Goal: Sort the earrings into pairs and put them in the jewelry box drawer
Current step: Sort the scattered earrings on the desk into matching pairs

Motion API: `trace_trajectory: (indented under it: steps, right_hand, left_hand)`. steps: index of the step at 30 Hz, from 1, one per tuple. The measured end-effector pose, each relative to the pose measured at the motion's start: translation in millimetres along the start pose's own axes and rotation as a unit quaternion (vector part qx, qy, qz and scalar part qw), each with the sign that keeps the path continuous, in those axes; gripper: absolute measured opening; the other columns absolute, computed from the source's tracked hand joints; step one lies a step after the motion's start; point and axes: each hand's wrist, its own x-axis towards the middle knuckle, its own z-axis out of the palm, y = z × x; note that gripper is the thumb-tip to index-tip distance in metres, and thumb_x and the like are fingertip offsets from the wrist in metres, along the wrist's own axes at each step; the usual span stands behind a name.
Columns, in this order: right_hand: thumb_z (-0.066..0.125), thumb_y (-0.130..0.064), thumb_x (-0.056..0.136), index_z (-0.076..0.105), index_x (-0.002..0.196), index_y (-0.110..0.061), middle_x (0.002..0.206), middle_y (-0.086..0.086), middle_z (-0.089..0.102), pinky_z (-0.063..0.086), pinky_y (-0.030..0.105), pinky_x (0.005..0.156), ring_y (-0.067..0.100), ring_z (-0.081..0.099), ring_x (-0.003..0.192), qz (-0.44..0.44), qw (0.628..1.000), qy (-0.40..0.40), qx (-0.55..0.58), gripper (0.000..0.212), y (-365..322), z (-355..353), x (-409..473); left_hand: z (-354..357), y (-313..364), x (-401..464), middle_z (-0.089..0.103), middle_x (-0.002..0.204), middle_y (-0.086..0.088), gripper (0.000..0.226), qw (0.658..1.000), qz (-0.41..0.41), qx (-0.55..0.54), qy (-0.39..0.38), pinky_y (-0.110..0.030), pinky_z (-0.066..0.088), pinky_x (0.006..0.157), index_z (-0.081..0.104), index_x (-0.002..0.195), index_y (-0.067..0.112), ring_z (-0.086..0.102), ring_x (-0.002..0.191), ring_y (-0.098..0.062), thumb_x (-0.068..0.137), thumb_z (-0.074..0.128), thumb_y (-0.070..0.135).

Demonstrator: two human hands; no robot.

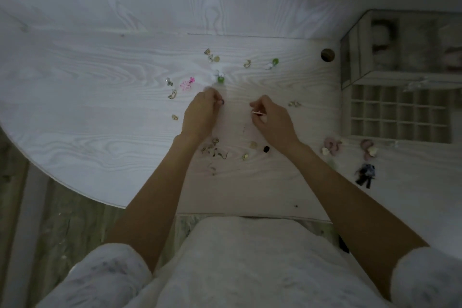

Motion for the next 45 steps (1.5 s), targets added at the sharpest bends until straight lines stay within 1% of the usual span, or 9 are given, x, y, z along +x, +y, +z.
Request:
trace_trajectory:
  steps: [3, 8, 13, 16, 22, 27, 32, 38, 45]
  right_hand:
    - [0.055, -0.003, 0.088, 0.049, 0.089, -0.003, 0.106, 0.01, 0.067, 0.049, 0.021, 0.082, 0.011, 0.063, 0.092, 0.014, 0.997, 0.028, 0.076, 0.006, -7, -13, -22]
    - [0.054, -0.002, 0.088, 0.046, 0.086, -0.01, 0.091, 0.011, 0.069, 0.053, 0.02, 0.076, 0.011, 0.067, 0.085, 0.073, 0.982, 0.063, 0.164, 0.011, 8, -40, -83]
    - [0.059, -0.013, 0.089, 0.051, 0.089, -0.007, 0.076, 0.005, 0.067, 0.049, 0.021, 0.062, 0.013, 0.066, 0.07, 0.158, 0.981, 0.066, 0.088, 0.009, 49, -64, -153]
    - [0.06, -0.018, 0.089, 0.053, 0.095, -0.006, 0.072, 0.002, 0.061, 0.043, 0.028, 0.055, 0.019, 0.061, 0.064, 0.196, 0.977, 0.078, -0.021, 0.015, 74, -72, -183]
    - [0.06, -0.029, 0.089, 0.054, 0.105, -0.003, 0.087, 0.016, 0.067, 0.04, 0.03, 0.062, 0.031, 0.062, 0.077, 0.237, 0.964, 0.072, -0.097, 0.03, 103, -87, -208]
    - [0.057, -0.034, 0.09, 0.051, 0.119, -0.007, 0.094, 0.012, 0.064, 0.038, 0.031, 0.069, 0.028, 0.06, 0.086, 0.246, 0.958, 0.077, -0.129, 0.039, 112, -93, -214]
    - [0.058, -0.011, 0.087, 0.055, 0.118, -0.006, 0.109, 0.017, 0.053, 0.045, 0.031, 0.064, 0.031, 0.059, 0.083, 0.156, 0.969, 0.115, -0.152, 0.032, 118, -93, -224]
    - [0.057, -0.004, 0.085, 0.052, 0.122, -0.002, 0.115, 0.02, 0.049, 0.049, 0.038, 0.073, 0.033, 0.057, 0.089, 0.143, 0.981, 0.062, -0.113, 0.037, 117, -80, -225]
    - [0.058, -0.001, 0.082, 0.056, 0.117, -0.005, 0.112, 0.015, 0.055, 0.04, 0.023, 0.076, 0.025, 0.057, 0.093, 0.165, 0.982, 0.089, -0.018, 0.035, 103, -69, -210]
  left_hand:
    - [1, 27, -19, 0.067, 0.098, -0.003, 0.007, 0.993, 0.038, -0.109, 0.007, -0.029, 0.047, 0.073, 0.047, 0.098, 0.01, 0.062, 0.087, -0.019, 0.095, 0.046, 0.016]
    - [28, 84, -72, 0.065, 0.091, -0.002, 0.01, 0.976, 0.075, -0.203, -0.039, -0.025, 0.053, 0.069, 0.047, 0.099, 0.005, 0.064, 0.083, -0.014, 0.095, 0.047, 0.015]
    - [76, 121, -121, 0.068, 0.092, 0.004, 0.018, 0.978, 0.076, -0.15, -0.12, -0.026, 0.049, 0.06, 0.048, 0.109, 0.015, 0.055, 0.067, -0.008, 0.092, 0.052, 0.02]
    - [94, 131, -137, 0.067, 0.09, 0.002, 0.018, 0.983, 0.09, -0.093, -0.129, -0.032, 0.049, 0.061, 0.052, 0.108, 0.015, 0.05, 0.075, -0.011, 0.091, 0.053, 0.021]
    - [122, 153, -151, 0.063, 0.084, -0.005, 0.015, 0.985, 0.129, -0.049, -0.099, -0.037, 0.048, 0.064, 0.056, 0.095, 0.011, 0.051, 0.08, -0.02, 0.091, 0.051, 0.024]
    - [132, 161, -157, 0.056, 0.105, -0.009, 0.022, 0.987, 0.113, -0.056, -0.098, -0.028, 0.045, 0.075, 0.057, 0.105, 0.011, 0.05, 0.09, -0.021, 0.085, 0.062, 0.02]
    - [130, 163, -170, 0.053, 0.117, -0.011, 0.042, 0.991, 0.092, -0.014, -0.098, -0.024, 0.04, 0.082, 0.053, 0.119, 0.01, 0.047, 0.103, -0.025, 0.078, 0.06, 0.004]
    - [135, 162, -179, 0.052, 0.113, -0.016, 0.033, 0.994, 0.074, -0.03, -0.071, -0.032, 0.052, 0.076, 0.061, 0.109, 0.006, 0.055, 0.094, -0.028, 0.079, 0.057, -0.005]
    - [150, 185, -180, 0.057, 0.111, -0.021, 0.043, 0.995, 0.03, -0.06, -0.067, -0.04, 0.051, 0.081, 0.054, 0.123, 0.002, 0.06, 0.093, -0.035, 0.081, 0.059, -0.002]
